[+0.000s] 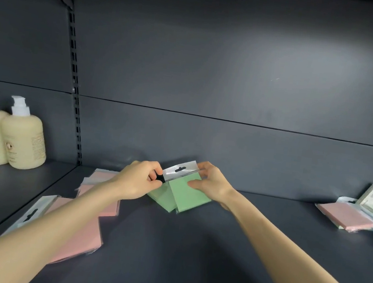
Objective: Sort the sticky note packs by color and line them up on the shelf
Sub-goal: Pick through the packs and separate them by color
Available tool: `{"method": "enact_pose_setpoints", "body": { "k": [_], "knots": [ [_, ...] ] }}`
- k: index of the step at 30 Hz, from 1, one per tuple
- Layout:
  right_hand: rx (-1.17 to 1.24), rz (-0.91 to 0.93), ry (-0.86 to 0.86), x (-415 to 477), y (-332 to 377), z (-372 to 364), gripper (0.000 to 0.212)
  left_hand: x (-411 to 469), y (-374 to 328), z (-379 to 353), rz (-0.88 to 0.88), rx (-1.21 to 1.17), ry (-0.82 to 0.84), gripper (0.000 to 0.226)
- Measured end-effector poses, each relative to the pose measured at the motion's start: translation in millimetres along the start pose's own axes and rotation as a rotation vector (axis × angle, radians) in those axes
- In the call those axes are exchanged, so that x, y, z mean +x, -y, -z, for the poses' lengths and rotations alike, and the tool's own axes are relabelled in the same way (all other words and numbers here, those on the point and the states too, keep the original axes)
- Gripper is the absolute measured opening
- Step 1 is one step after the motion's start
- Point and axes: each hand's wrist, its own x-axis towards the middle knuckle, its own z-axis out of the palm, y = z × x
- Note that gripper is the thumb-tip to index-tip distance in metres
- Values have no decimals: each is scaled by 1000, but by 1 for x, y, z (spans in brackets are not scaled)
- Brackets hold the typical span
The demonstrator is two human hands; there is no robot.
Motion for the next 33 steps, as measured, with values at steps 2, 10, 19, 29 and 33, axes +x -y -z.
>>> {"method": "enact_pose_setpoints", "body": {
  "k": [2, 10, 19, 29, 33],
  "knots": [
    [-64, -7, 18, -1, 0, -2, 42, -3, 1, 0, -8, 27, 3, 27],
    [-243, 54, -64, -15, 12, 16, 49, -10, -15, 5, -75, 94, -40, 33],
    [-511, 214, -284, -69, 27, 92, 45, -17, -88, 6, -259, 217, -186, 44],
    [-690, 165, -381, -164, -28, 190, 47, -44, -214, -50, -415, 262, -234, 48],
    [-723, 112, -376, -215, -68, 239, 47, -57, -273, -96, -442, 246, -185, 49]
  ]
}}
